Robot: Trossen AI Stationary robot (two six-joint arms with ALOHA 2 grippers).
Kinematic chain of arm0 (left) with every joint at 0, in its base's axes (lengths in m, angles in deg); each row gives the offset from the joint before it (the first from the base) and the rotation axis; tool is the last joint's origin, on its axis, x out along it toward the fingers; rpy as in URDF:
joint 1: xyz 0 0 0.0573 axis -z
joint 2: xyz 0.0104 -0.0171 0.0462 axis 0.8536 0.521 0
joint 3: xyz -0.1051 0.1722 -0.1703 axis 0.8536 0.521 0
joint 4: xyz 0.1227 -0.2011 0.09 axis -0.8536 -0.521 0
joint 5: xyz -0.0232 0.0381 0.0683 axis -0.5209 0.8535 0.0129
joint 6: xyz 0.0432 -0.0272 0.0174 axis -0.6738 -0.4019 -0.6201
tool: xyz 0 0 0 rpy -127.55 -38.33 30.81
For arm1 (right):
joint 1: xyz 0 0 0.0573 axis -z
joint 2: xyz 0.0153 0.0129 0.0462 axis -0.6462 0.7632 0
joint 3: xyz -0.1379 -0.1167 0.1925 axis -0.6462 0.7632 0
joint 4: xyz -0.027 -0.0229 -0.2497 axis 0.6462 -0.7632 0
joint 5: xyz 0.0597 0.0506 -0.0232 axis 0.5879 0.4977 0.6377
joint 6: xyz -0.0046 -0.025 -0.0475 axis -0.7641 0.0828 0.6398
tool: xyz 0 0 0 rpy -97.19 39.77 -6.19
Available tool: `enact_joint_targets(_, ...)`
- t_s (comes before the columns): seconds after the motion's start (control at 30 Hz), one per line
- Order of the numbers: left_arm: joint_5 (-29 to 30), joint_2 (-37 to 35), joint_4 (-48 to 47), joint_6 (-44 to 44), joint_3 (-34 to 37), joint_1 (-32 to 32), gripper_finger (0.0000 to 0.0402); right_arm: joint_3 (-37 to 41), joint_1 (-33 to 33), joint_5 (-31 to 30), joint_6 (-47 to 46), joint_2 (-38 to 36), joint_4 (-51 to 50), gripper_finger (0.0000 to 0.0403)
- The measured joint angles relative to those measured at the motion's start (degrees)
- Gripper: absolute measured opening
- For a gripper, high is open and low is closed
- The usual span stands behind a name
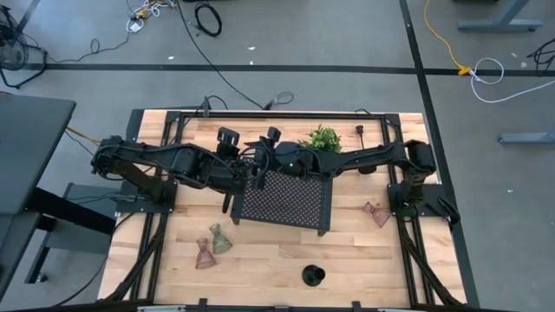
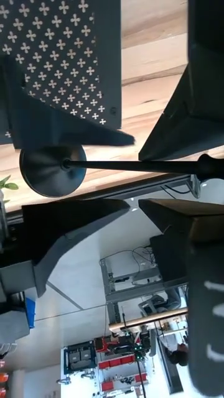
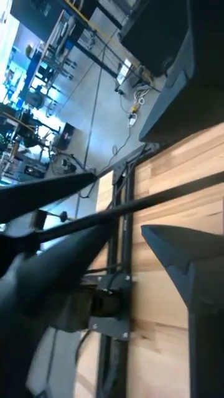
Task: Pick & Place candle stick holders
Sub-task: Put the left black metal candle holder on the shelf
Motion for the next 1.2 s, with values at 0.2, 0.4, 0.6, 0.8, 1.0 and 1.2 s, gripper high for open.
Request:
enact_joint_targets(0.2,0.0,0.0,0.2,0.0,0.0,0.0,0.011,0.0,0.0,0.7,-1.5,0.0,-1.6,0.0118)
enact_joint_targets(0.4,-1.2,0.0,0.0,-0.2,0.0,0.0,0.0111,0.0,0.0,1.5,-0.8,0.0,-2.6,0.0017)
enact_joint_targets(0.6,-1.9,0.0,0.5,-0.1,0.0,0.0,0.0111,0.0,-0.1,1.1,-2.5,0.0,-4.2,0.001)
enact_joint_targets(0.8,-2.6,0.0,1.2,-1.7,0.1,0.0,0.0111,-0.2,-0.3,-1.5,-4.0,0.0,-6.2,0.001)
enact_joint_targets(1.0,0.1,-0.4,1.4,-1.7,0.1,0.7,0.0111,-0.4,-0.2,-3.1,-4.0,-0.2,-7.6,0.001)
enact_joint_targets(1.2,-2.8,-1.3,1.4,0.0,-3.5,1.2,0.0111,-0.4,0.6,-6.5,-4.5,-2.1,-8.7,0.001)
